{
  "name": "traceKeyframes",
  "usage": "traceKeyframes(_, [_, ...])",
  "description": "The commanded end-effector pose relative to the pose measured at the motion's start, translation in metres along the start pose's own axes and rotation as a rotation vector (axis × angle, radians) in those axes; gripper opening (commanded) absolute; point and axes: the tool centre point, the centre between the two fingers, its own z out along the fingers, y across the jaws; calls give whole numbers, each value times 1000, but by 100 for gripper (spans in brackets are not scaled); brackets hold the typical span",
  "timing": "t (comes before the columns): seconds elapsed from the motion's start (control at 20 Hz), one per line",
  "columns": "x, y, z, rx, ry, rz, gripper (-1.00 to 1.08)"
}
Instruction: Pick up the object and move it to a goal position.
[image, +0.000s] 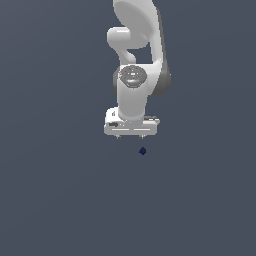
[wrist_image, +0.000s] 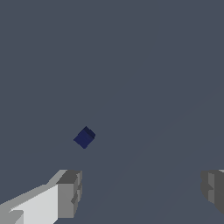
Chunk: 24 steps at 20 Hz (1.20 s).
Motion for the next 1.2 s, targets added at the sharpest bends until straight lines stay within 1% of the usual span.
traceKeyframes(0.0, [0,0,0,0,0,0,100])
traceKeyframes(0.4, [-2,8,4,8,-23,-9,100])
traceKeyframes(0.7, [-2,8,5,8,-24,-10,100])
traceKeyframes(1.15, [0,-1,14,10,-17,69,100])
